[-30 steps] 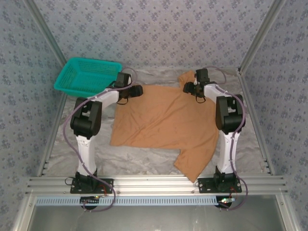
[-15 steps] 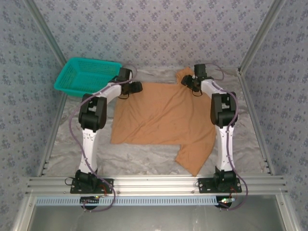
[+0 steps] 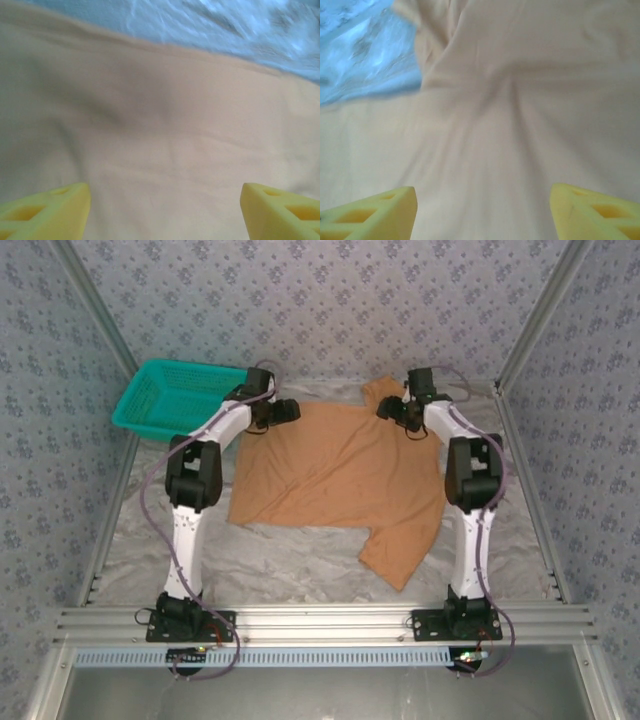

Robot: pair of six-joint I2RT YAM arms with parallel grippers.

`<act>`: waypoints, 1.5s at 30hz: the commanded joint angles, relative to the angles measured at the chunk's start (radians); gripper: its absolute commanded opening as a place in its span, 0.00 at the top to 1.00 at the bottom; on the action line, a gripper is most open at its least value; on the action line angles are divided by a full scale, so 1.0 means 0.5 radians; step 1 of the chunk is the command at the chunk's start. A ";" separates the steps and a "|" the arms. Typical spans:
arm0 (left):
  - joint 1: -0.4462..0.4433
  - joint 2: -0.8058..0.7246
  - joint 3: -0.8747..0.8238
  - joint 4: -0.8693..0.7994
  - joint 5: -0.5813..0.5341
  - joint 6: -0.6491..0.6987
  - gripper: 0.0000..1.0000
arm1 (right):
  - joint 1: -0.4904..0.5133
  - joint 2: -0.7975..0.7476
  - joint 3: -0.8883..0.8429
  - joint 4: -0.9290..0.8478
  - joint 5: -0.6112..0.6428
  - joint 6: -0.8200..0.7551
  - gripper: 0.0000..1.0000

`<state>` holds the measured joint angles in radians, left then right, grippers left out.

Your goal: Fold the inside-out t-shirt

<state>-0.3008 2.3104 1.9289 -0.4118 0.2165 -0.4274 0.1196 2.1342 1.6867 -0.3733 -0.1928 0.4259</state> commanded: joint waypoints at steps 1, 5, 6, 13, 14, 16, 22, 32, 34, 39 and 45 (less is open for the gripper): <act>-0.057 -0.528 -0.391 0.243 0.017 -0.018 0.20 | 0.044 -0.611 -0.506 0.018 0.066 -0.118 0.27; -0.118 -1.058 -1.105 0.455 -0.083 -0.150 0.21 | 0.242 -1.179 -1.239 -0.179 0.273 0.033 0.29; -0.141 -1.185 -1.273 0.478 -0.111 -0.180 0.21 | 0.303 -1.308 -1.366 -0.276 0.332 0.060 0.30; -0.274 -1.816 -2.016 0.426 -0.252 -0.304 0.22 | 0.649 -1.932 -1.845 -0.917 0.566 0.507 0.34; -0.294 -1.882 -2.071 0.389 -0.272 -0.313 0.22 | 0.700 -1.987 -1.893 -0.998 0.592 0.578 0.36; -0.322 -1.988 -2.154 0.348 -0.316 -0.320 0.22 | 0.835 -2.095 -1.981 -1.155 0.634 0.758 0.38; -0.334 -2.121 -2.257 0.255 -0.338 -0.303 0.22 | 1.320 -2.284 -2.211 -1.255 0.573 1.342 0.45; -0.333 -2.102 -2.203 0.190 -0.350 -0.226 0.22 | 1.515 -2.000 -2.368 -0.802 0.404 1.434 0.50; -0.334 -2.096 -2.195 0.178 -0.353 -0.222 0.22 | 1.505 -1.992 -2.389 -0.763 0.400 1.431 0.53; -0.332 -2.094 -2.186 0.144 -0.371 -0.201 0.22 | 1.491 -2.030 -2.454 -0.707 0.404 1.429 0.66; -0.329 -2.125 -2.183 0.016 -0.465 -0.206 0.22 | 1.425 -2.185 -2.410 -0.900 0.510 1.366 0.95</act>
<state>-0.4652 1.2640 0.8070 -0.3386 0.0277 -0.5430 0.8455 1.0664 0.4786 -0.8467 0.0448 1.1183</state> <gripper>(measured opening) 0.781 0.072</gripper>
